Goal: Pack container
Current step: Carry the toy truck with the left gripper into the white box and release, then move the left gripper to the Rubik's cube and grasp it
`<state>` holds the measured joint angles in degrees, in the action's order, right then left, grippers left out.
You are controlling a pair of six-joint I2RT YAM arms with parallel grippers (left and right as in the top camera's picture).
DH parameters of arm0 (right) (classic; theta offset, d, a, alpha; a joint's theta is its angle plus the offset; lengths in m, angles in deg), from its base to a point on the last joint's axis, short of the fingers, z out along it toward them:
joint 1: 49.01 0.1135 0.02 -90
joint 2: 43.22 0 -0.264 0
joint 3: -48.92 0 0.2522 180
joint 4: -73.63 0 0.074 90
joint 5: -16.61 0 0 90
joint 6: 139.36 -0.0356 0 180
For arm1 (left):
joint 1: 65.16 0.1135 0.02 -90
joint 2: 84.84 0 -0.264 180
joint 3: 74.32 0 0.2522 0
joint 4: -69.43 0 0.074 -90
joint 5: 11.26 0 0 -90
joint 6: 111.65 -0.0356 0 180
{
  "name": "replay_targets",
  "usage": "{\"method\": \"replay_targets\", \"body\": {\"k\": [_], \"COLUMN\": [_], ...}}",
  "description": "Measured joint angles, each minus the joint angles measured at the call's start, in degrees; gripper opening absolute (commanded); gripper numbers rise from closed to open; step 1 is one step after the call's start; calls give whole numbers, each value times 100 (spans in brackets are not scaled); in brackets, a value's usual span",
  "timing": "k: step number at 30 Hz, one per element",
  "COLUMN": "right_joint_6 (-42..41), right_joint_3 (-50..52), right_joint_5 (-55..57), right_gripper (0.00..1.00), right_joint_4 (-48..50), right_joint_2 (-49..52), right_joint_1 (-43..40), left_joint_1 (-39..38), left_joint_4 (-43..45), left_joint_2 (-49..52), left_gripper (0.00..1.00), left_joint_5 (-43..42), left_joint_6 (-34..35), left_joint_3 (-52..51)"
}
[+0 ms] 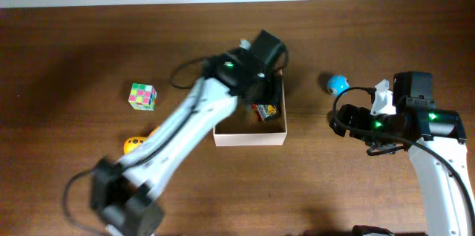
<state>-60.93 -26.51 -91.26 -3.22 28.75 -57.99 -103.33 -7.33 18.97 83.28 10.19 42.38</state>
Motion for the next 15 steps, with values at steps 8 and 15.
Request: {"method": "replay_targets", "body": {"k": [8, 15], "right_joint_6": [-2, -2], "right_joint_3": [0, 0], "right_joint_5": [0, 0], "right_gripper": [98, 99], "right_joint_4": [-17, -15], "right_joint_2": [0, 0], "right_joint_1": [0, 0], "left_joint_1": [1482, 2715], "left_joint_4": [-1469, -1781], "left_joint_2": [-1714, -1499], "left_gripper": [100, 100], "left_joint_5": [1307, 1364], "left_joint_6": [-656, -1727], "left_joint_3": [240, 13]}}
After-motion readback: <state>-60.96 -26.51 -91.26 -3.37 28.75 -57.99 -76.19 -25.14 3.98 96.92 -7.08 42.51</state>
